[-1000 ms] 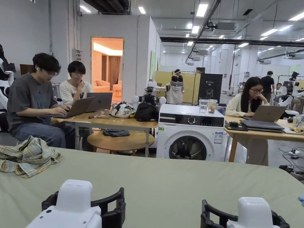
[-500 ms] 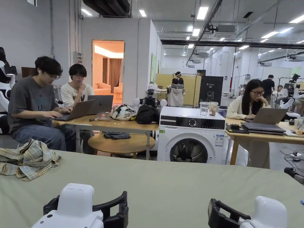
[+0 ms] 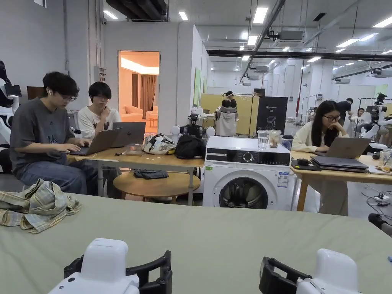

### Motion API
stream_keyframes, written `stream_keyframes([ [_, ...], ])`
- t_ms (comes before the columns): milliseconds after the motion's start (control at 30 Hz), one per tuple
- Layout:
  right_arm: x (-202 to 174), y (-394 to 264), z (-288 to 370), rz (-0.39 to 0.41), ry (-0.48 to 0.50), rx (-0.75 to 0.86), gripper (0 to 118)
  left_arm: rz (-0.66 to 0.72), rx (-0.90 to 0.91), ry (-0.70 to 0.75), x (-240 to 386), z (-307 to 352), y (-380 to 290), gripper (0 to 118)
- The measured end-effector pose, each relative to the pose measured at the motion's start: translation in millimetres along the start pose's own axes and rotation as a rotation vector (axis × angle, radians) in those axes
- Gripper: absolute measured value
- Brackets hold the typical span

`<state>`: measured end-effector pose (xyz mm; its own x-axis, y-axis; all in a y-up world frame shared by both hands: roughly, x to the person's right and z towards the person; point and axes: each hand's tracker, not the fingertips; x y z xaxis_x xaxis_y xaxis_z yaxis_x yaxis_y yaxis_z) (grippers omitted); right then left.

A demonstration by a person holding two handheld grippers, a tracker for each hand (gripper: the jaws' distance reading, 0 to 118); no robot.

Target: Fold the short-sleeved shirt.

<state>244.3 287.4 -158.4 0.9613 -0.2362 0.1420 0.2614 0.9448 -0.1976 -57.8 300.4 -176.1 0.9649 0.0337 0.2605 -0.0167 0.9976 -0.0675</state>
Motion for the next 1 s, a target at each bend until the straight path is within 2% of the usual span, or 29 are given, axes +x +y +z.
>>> stream_keyframes([
  [300, 10, 3, 3, -0.054, 0.0, 0.001, 108, 0.004, 0.001, -0.012, 1, 0, 0, 100],
  [433, 15, 3, 3, -0.095, 0.055, -0.022, 108, 0.014, 0.0, -0.018, 1, -1, 0, 100],
  [533, 16, 3, 3, -0.115, 0.057, -0.024, 108, 0.015, -0.008, -0.021, 1, -2, -1, 100],
  [767, 12, 3, -1, -0.1, 0.012, -0.044, 108, 0.024, -0.005, -0.017, -1, -1, -1, 100],
  [1000, 9, 0, -2, -0.087, 0.02, -0.055, 108, 0.034, -0.006, -0.019, -3, -2, -2, 100],
])
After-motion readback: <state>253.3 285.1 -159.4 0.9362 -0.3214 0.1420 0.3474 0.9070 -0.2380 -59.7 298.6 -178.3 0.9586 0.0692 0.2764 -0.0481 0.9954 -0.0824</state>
